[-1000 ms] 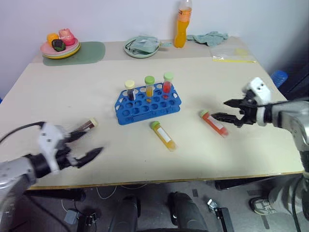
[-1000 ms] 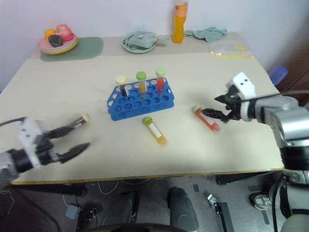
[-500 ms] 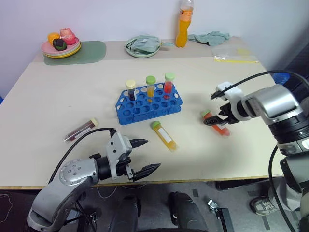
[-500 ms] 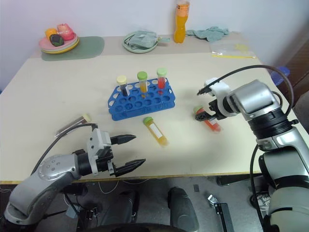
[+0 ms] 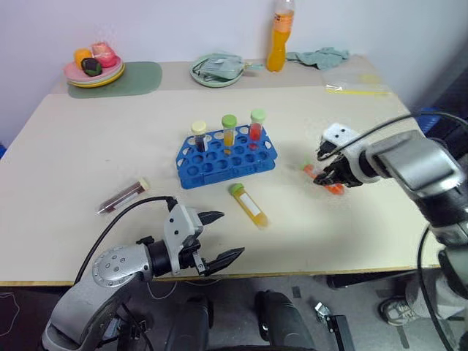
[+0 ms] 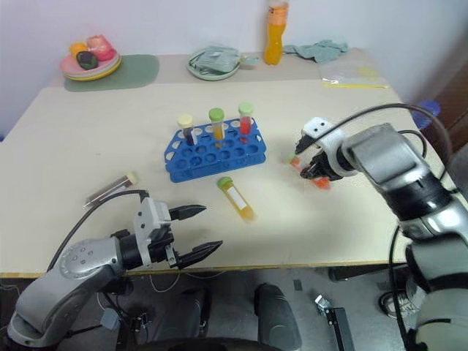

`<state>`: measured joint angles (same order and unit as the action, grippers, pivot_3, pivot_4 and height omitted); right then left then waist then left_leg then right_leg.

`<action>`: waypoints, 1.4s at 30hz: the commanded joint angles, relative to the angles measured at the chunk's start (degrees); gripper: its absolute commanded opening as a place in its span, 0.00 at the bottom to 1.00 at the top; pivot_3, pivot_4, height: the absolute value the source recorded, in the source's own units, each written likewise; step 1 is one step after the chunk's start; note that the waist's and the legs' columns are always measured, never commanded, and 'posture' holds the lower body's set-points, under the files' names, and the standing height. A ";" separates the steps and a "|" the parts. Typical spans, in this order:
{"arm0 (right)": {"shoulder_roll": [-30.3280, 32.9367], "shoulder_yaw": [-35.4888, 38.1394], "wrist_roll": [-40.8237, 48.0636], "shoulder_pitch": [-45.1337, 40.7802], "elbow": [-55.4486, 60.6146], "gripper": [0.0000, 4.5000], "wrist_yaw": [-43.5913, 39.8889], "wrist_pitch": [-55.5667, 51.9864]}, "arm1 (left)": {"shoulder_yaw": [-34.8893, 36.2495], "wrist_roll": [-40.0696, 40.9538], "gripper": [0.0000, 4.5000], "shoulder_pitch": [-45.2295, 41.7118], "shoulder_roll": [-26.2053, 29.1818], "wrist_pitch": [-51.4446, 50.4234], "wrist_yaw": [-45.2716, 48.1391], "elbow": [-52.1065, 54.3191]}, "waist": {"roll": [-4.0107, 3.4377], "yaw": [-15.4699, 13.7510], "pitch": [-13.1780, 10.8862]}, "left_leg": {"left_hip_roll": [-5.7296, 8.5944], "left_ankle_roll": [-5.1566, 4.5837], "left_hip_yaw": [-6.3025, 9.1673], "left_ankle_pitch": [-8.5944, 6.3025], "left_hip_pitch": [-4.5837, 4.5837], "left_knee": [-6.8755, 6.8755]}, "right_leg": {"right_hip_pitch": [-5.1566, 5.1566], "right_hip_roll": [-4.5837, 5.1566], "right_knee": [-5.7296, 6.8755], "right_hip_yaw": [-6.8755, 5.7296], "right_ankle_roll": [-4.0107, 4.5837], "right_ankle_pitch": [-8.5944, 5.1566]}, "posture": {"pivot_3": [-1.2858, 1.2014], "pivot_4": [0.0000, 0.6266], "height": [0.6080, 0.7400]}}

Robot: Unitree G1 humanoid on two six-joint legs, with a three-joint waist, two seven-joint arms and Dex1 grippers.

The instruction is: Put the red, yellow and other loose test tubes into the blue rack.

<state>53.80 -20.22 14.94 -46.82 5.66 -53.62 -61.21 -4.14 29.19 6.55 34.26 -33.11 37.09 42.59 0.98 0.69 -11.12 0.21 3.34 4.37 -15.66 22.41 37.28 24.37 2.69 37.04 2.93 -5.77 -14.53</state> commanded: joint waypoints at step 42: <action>-49.99 23.64 0.72 11.95 -19.64 0.17 34.05 52.18 | 3.96 -0.79 1.00 -3.57 -4.77 6.20 -4.35 -4.87 | -0.02 0.64 0.06 | -0.01 0.05 0.01 0.03 -0.11 -0.03 | 0.00 -0.04 0.18 0.05 0.03 0.03 | 0.52 0.24 1.00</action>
<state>3.51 3.14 15.86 -35.39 -15.48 -18.92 -10.50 -0.94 27.79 3.64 29.24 -27.11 32.72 35.10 0.96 1.33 -11.06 0.20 3.40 4.38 -15.62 22.30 37.25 24.37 2.65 37.21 2.99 -5.74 -14.51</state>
